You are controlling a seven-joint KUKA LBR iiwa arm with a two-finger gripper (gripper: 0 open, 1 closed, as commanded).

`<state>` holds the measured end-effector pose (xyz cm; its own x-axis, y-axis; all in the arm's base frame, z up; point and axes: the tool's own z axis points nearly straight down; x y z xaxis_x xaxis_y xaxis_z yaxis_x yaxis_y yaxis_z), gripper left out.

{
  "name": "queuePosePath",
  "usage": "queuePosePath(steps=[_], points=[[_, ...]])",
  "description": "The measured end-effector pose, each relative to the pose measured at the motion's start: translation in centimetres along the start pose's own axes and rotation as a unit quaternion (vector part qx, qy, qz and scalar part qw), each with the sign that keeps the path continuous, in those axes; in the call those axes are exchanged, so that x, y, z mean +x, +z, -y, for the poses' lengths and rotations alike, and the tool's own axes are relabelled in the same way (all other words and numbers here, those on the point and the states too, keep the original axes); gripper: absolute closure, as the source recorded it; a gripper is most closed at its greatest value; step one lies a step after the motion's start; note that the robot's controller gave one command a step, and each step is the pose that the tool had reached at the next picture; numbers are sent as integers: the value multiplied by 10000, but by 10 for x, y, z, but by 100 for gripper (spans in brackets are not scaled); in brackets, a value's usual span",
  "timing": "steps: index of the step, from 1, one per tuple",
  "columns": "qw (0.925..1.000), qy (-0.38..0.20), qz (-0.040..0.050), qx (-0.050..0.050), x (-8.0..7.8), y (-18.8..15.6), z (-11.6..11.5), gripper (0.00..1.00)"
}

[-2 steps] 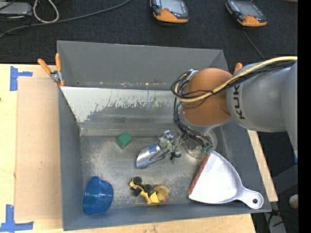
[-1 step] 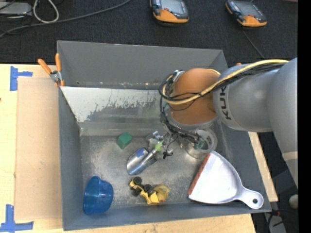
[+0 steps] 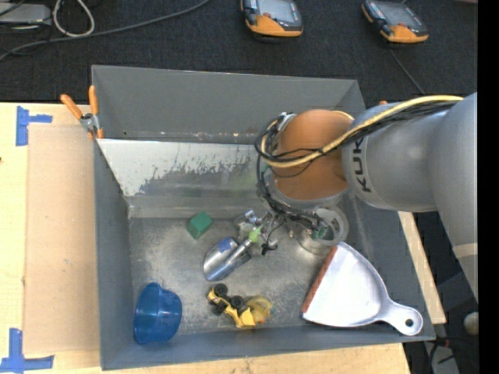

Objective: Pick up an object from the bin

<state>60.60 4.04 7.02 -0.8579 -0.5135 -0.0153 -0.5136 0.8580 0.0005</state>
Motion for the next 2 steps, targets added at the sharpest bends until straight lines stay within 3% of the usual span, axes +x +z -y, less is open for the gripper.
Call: queuePosePath(steps=[1,2], points=[[10000,-16,-53,-27,6,-24,-8,100],[9976,-695,13,11,4,-45,-21,100]])
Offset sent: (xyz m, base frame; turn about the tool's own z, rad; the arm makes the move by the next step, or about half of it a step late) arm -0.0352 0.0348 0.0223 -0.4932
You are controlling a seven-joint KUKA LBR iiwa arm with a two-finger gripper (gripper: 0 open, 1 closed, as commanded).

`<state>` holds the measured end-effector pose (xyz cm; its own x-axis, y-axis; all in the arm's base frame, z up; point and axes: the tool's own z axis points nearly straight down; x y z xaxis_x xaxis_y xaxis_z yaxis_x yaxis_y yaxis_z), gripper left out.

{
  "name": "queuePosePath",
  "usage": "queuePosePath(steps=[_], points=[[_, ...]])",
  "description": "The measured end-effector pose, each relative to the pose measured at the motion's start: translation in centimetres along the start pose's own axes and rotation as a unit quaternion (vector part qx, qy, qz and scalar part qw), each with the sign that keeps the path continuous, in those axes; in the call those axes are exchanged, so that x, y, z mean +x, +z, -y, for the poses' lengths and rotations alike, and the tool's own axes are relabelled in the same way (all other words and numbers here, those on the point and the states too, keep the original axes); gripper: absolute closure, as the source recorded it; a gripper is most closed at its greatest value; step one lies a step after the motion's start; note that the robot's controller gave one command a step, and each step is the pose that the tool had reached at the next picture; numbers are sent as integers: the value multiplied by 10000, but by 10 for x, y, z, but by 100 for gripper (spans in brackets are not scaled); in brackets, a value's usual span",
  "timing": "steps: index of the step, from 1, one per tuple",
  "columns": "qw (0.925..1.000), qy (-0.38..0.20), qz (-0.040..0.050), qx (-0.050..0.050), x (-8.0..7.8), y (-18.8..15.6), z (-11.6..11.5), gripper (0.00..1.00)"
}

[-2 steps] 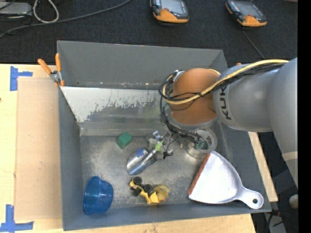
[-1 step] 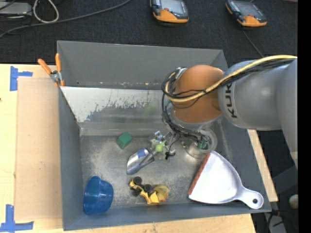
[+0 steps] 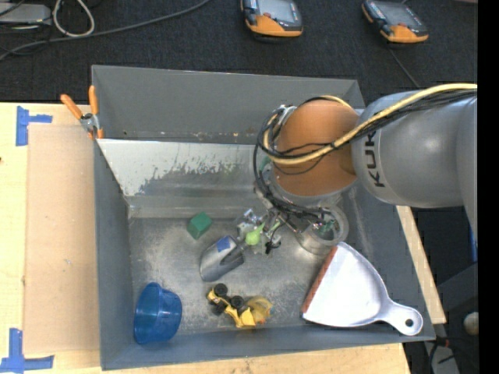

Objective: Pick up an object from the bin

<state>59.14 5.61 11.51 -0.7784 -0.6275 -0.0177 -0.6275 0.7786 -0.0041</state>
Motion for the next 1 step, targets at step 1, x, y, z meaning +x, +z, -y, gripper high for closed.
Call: queuePosePath(steps=[1], points=[[9955,-949,-18,-25,1,4,0,100]])
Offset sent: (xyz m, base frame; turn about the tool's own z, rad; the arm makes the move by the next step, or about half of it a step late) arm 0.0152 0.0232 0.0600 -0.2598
